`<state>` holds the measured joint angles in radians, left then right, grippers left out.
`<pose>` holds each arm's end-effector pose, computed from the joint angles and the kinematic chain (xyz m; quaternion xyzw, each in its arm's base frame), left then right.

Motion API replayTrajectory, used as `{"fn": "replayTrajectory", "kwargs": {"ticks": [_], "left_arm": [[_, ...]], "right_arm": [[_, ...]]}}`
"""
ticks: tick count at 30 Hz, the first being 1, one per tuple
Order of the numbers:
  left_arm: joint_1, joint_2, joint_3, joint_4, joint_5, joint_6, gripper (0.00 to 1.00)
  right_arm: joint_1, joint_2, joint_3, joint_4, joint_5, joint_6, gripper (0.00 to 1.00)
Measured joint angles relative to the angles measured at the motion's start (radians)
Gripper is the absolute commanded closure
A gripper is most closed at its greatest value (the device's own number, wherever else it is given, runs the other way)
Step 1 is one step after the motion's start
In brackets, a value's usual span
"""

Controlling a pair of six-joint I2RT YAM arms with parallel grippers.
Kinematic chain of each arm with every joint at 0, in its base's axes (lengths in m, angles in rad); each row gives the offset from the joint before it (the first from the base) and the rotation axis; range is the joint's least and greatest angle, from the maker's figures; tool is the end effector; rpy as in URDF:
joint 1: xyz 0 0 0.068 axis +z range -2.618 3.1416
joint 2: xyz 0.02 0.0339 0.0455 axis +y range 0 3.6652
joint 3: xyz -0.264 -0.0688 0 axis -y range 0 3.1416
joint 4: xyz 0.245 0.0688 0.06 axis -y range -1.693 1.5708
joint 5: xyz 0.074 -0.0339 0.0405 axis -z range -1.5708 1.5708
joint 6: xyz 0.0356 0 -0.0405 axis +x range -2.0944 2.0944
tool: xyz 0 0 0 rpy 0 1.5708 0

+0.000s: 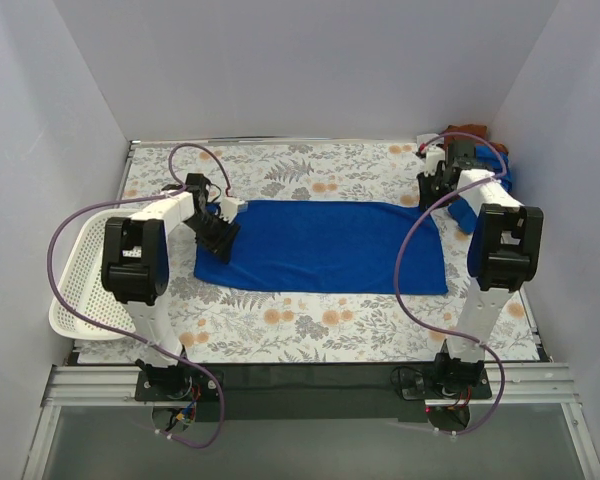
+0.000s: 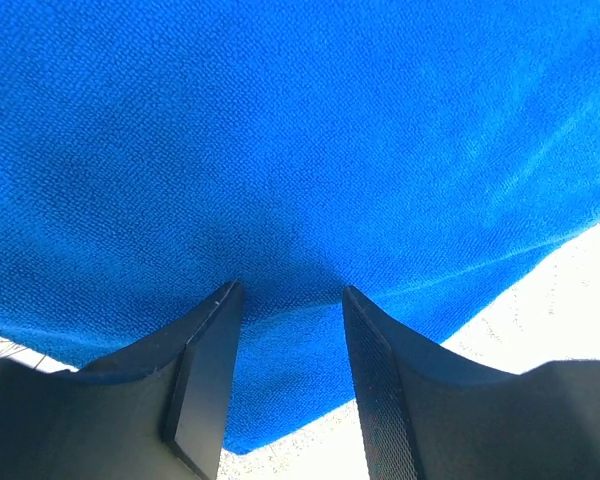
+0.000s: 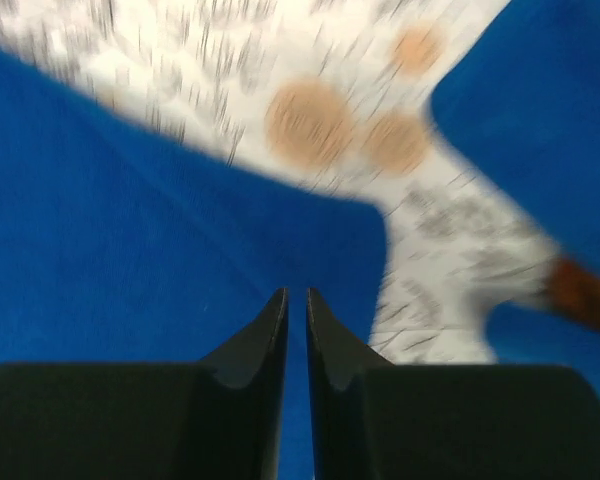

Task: Roll the towels

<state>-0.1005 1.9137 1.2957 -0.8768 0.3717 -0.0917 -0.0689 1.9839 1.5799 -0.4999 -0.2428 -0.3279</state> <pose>0.3483 -0.0481 0.1622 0.0113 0.9820 -0.1874 0.0194 0.4415 -0.0219 0.2289 -0.1604 0.9250 0.0481 0.3411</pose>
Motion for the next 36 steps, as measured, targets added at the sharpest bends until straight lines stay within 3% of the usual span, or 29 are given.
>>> {"fn": "replayTrajectory", "kwargs": {"ticks": [6, 13, 21, 25, 31, 36], "left_arm": [[0.0, -0.042, -0.052, -0.016, -0.025, 0.029, 0.6], [0.0, -0.159, -0.186, -0.097, -0.103, 0.106, 0.57], [0.0, -0.171, -0.102, -0.135, -0.047, 0.13, 0.49], [0.003, -0.17, 0.023, -0.123, -0.006, 0.101, 0.51], [0.046, -0.102, 0.254, -0.07, 0.003, 0.005, 0.57], [0.081, -0.02, 0.275, -0.028, -0.058, -0.049, 0.66]], "right_arm": [[0.012, -0.036, -0.209, -0.055, 0.002, -0.006, 0.84], [0.012, -0.196, -0.32, -0.064, 0.034, -0.04, 0.85], [0.012, -0.231, -0.415, -0.098, 0.036, -0.07, 0.85], [0.012, -0.22, -0.341, -0.116, 0.001, -0.052, 0.89], [0.012, -0.08, -0.05, -0.075, -0.047, 0.008, 0.91], [0.02, 0.043, 0.056, -0.041, -0.055, 0.044, 0.91]]}}
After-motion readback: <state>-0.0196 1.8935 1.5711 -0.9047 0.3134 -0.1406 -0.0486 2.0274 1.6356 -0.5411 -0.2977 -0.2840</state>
